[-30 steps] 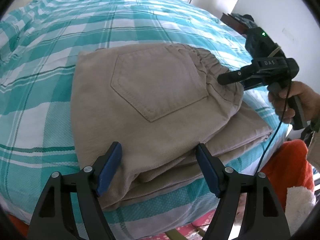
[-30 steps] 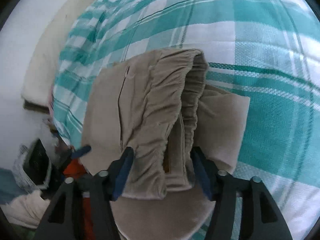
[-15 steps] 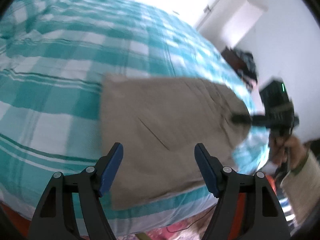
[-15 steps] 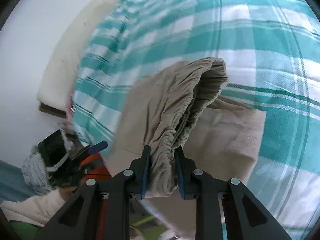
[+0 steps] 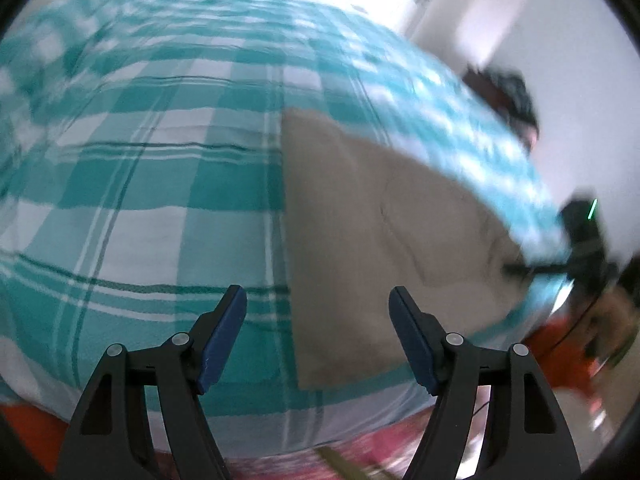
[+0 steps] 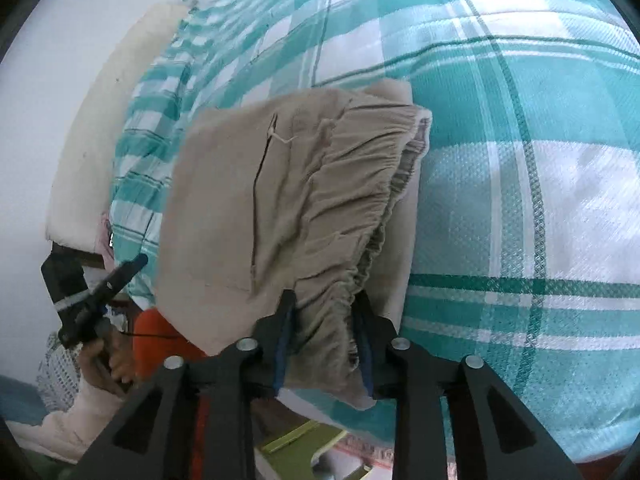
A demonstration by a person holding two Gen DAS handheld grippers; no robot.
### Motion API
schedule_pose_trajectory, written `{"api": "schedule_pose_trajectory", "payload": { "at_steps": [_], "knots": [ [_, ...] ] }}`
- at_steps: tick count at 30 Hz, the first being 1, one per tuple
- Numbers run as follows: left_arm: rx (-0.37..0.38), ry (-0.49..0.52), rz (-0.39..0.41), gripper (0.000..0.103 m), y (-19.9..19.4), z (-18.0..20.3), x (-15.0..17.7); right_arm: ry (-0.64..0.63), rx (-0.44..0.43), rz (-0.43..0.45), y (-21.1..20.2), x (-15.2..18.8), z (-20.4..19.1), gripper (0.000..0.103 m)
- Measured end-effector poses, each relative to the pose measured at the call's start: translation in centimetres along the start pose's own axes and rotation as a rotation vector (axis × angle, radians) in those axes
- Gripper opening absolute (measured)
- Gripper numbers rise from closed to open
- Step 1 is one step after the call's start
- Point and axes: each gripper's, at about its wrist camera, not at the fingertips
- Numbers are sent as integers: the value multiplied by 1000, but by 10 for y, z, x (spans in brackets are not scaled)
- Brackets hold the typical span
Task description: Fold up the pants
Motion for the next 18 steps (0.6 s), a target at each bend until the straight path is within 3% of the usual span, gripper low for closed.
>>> {"api": "schedule_pose_trajectory", "payload": {
  "at_steps": [2, 4, 8, 10, 12, 15, 17, 18],
  "knots": [
    [-71, 95, -41, 72, 14, 17, 9, -32, 43, -5, -4, -2, -11, 48],
    [-88, 107, -56, 71, 22, 20, 16, -108, 144, -5, -13, -5, -25, 56],
    [-67, 76, -73, 71, 28, 16, 15, -295, 390, 116, -44, -7, -65, 56],
    [-74, 81, -72, 71, 28, 17, 15, -405, 375, 187, -51, -2, -89, 56],
    [-78, 83, -73, 71, 28, 19, 16, -494, 284, 207, -42, 7, -107, 56],
    [-59, 56, -88, 74, 28, 14, 17, -538, 161, 124, -8, 26, -103, 55],
    [-33, 9, -103, 74, 25, 5, 12, -475, 213, 27, 20, 36, -76, 50],
    [-31, -12, -94, 72, 21, 1, 8, -472, 241, 23, 27, 42, -68, 50]
  ]
}}
Point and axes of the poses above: each gripper's, at about its wrist camera, not at the fingertips, and y roughly the way its jaws point, z to its right, x to its underside, and after that the axes turned 14 degrees about -x, right-handed
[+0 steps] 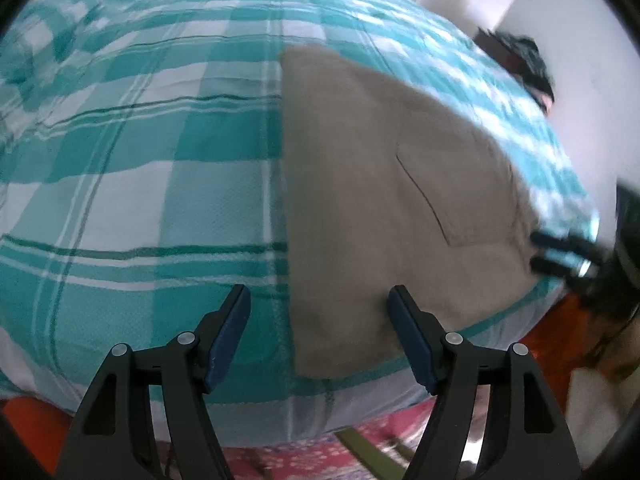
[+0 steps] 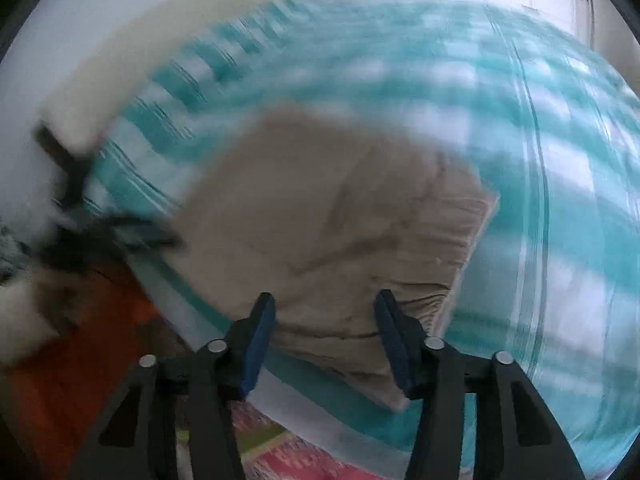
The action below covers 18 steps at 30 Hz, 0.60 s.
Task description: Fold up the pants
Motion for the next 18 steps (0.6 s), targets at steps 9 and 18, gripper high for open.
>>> {"api": "schedule_pose_trajectory", "payload": {
  "at_steps": [9, 18],
  "knots": [
    [-19, 44, 42, 73, 32, 13, -118, -9, 37, 94, 1, 11, -1, 50],
    [-229, -90, -56, 76, 124, -19, -184, 6, 54, 111, 4, 15, -3, 50]
  ]
}}
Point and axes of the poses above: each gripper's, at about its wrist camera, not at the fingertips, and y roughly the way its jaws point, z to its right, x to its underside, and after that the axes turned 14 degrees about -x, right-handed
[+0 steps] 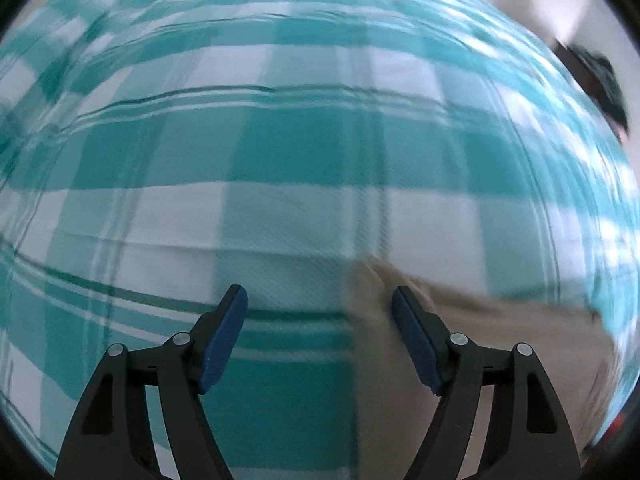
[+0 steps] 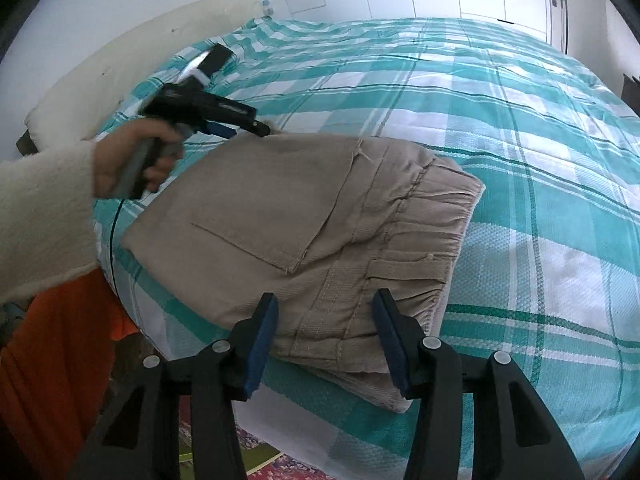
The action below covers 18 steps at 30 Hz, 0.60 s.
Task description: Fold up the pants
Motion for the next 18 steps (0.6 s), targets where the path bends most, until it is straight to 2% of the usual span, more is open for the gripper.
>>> {"api": "schedule_pose_trajectory", "payload": {
  "at_steps": [2, 4, 7, 8, 10, 11, 12, 13, 14, 15, 17, 18],
  "knots": [
    [57, -37, 12, 74, -13, -14, 1, 4, -4, -4, 0, 0, 0, 50],
    [86, -22, 40, 73, -34, -25, 13, 9, -11, 0, 0, 1, 2, 50],
    [226, 35, 62, 73, -75, -35, 48, 22, -22, 10, -1, 1, 4, 50],
    [312, 71, 61, 74, -92, -35, 72, 22, -22, 11, -1, 1, 4, 50],
    [385, 147, 60, 78, -110, -29, 102, 19, -18, 12, -1, 1, 4, 50],
    [363, 233, 56, 78, -117, -22, 130, 19, -16, 12, -1, 1, 3, 50],
    [309, 289, 46, 79, -115, -16, 142, 20, -14, 12, -1, 1, 3, 50],
    [212, 354, 26, 79, -109, -12, 160, 21, -13, 12, 0, 1, 3, 50],
    [172, 360, -2, 79, -97, -20, 177, 22, -12, 11, 0, 0, 2, 50],
    [207, 305, -28, 79, -92, -31, 181, 24, -12, 11, 0, 0, 2, 50],
    [310, 95, -78, 77, -93, -69, 184, 29, -24, 14, 0, 1, 2, 50],
    [309, 63, -55, 74, -101, -78, 186, 27, -17, 14, 0, 1, 2, 50]
  ]
}}
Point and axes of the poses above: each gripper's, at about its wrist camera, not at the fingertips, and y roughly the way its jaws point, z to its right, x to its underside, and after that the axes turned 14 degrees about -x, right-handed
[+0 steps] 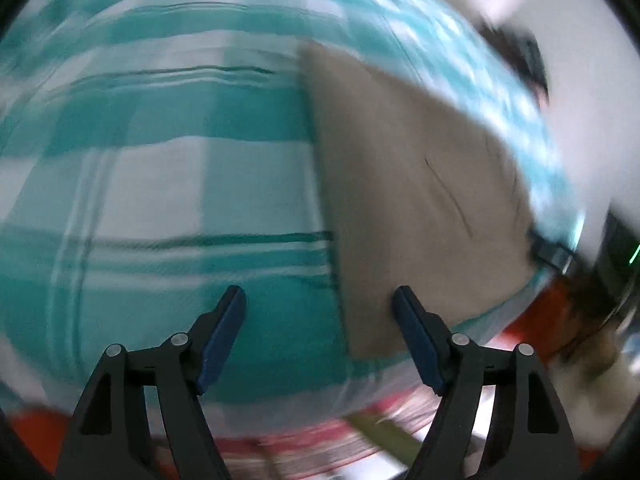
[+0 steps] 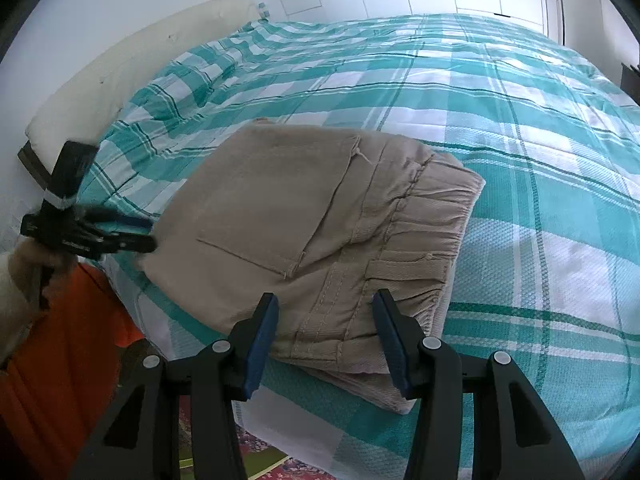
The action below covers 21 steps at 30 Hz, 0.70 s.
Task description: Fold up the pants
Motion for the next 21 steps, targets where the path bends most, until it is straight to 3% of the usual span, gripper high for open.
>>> {"api": "schedule_pose_trajectory", "payload": {
  "at_steps": [4, 8, 11, 14, 17, 21],
  "knots": [
    [46, 96, 95, 84, -31, 5, 24, -6, 24, -6, 1, -1, -2, 50],
    [-11, 243, 114, 84, -24, 38, 37, -1, 29, -1, 1, 0, -3, 50],
    [-55, 292, 140, 84, -10, 65, 32, 6, 25, 2, 1, 0, -2, 50],
    [-189, 243, 154, 81, 8, 66, 19, 12, 23, 6, 1, 0, -2, 50],
    [-141, 85, 100, 82, 14, 37, 20, 5, 25, 3, 1, 0, -2, 50],
    [-204, 64, 86, 81, 10, 22, 34, 0, 20, 10, 1, 2, -1, 50]
  ]
}}
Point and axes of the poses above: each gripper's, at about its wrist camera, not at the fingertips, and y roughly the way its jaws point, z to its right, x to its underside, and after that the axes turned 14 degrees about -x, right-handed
